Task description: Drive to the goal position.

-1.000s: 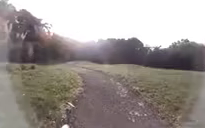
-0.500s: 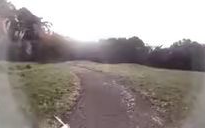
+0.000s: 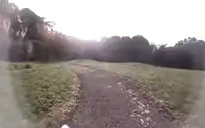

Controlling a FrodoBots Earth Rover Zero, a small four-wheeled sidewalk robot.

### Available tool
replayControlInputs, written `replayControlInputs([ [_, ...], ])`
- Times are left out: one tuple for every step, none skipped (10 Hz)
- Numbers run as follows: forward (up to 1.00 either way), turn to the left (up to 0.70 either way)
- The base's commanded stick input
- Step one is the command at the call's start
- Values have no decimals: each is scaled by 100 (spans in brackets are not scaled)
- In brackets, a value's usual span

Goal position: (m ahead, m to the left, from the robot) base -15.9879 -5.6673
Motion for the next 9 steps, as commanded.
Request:
replayControlInputs([
  [85,0],
  [85,0],
  [85,0],
  [85,0],
  [85,0],
  [85,0],
  [85,0],
  [85,0],
  [85,1],
])
